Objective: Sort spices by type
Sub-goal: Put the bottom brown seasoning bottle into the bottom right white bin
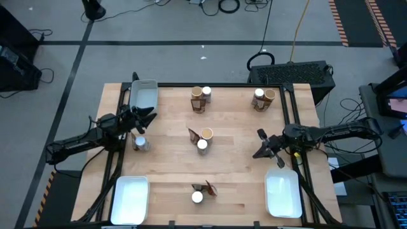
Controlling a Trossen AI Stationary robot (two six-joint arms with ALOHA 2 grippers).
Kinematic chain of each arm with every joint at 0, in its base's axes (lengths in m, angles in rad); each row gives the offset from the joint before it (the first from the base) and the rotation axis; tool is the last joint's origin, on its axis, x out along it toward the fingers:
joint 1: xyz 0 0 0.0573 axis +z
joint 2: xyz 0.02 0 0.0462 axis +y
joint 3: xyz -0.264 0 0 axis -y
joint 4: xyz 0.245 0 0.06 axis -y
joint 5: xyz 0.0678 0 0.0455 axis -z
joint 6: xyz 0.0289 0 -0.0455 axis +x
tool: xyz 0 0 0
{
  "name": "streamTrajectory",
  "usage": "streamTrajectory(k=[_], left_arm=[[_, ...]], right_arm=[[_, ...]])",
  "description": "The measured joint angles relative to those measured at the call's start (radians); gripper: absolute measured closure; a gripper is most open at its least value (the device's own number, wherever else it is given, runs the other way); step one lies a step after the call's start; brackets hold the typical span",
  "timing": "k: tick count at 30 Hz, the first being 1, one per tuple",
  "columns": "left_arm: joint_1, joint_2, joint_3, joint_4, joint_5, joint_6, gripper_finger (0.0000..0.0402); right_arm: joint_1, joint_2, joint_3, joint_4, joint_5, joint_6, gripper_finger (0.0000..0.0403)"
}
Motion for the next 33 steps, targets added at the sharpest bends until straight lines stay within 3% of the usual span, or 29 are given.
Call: streamTrajectory(k=[4,10,19,23,28,33], left_arm=[[0.0,0.0,0.0,0.001,0.0,0.005,0.01],[0.0,0.0,0.0,0.01,-0.02,0.052,0.01],[0.0,0.0,0.0,0.009,-0.066,0.054,0.01],[0.0,0.0,0.0,0.01,-0.068,0.054,0.01],[0.0,0.0,0.0,0.01,-0.057,0.052,0.01],[0.0,0.0,0.002,0.02,0.064,0.055,0.01]], right_arm=[[-0.001,0.008,0.038,0.105,0.086,-0.005,0.0403],[-0.002,0.101,0.171,0.101,0.226,-0.077,0.0403],[-0.003,0.444,0.389,0.055,0.364,-0.126,0.0403],[-0.007,0.578,0.496,0.038,0.367,-0.224,0.0403],[-0.037,0.702,0.681,-0.115,0.36,-0.307,0.0403],[-0.061,0.786,0.818,-0.323,0.359,-0.336,0.0393]])
